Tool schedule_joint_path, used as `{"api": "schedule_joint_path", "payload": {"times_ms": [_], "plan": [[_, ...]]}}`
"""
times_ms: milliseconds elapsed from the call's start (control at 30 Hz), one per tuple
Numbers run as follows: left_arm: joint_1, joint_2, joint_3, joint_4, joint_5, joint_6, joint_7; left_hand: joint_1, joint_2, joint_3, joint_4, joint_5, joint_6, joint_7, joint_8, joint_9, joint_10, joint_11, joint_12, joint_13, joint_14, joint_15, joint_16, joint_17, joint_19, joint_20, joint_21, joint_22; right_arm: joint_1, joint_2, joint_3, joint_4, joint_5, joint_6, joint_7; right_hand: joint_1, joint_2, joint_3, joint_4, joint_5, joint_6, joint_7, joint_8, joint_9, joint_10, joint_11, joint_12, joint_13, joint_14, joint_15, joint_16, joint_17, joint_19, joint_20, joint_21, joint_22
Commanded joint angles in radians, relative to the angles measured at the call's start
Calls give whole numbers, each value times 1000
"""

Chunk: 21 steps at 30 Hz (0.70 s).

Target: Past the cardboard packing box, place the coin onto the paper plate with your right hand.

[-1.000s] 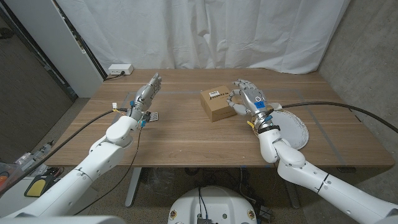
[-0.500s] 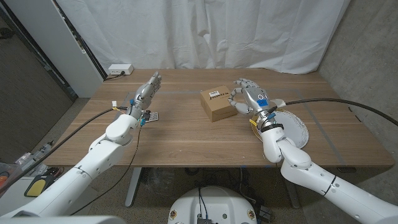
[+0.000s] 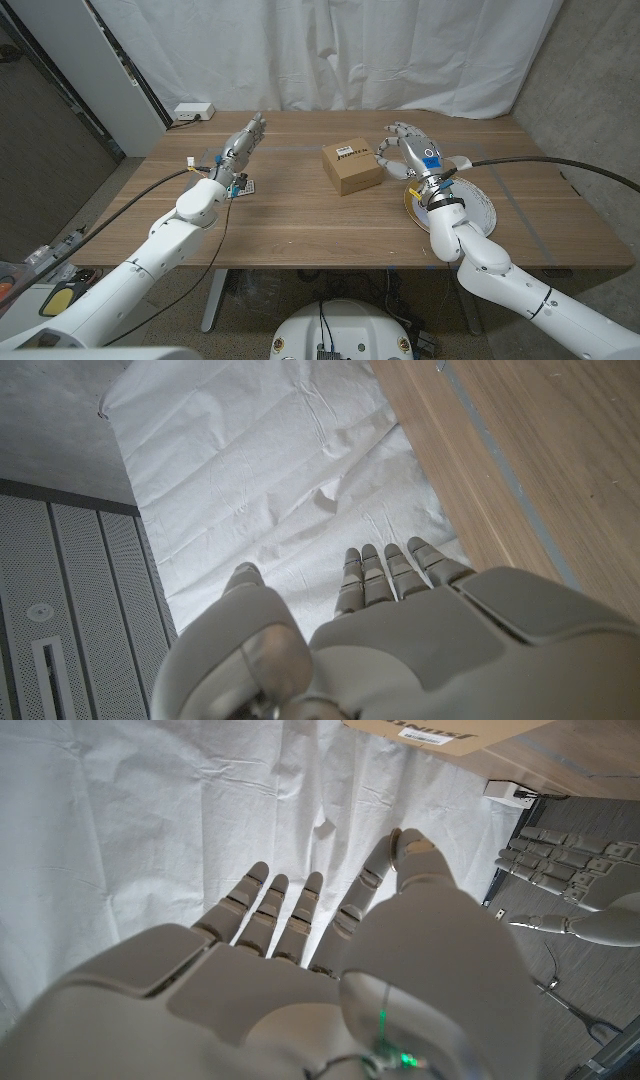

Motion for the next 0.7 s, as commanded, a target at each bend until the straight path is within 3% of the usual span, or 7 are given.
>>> {"api": "schedule_joint_path", "payload": {"times_ms": [33,700], "plan": [[-12,-2,5,-4,5,6,4,-2,8,-3,1,-1,4,2,4,4,1,5,6,2,-3,0,0,4,-1,-10,1,3,-52,-8,55,-40,48,-20,-2,9,5,-3,-2,0,1,-6,2,4,5,2,4,0,5,-39,-4,5,11,-38,8,3],[0,0,-7,10,-9,-8,1,-1,9,-4,0,-2,4,3,3,3,2,5,6,2,-3,-4,0,4,-1,-12,1,3,-125,-8,99,-83,77,-87,-20,10,8,-8,1,-1,2,-6,5,2,7,-3,3,-1,5,-36,-6,5,12,-36,6,2]]}}
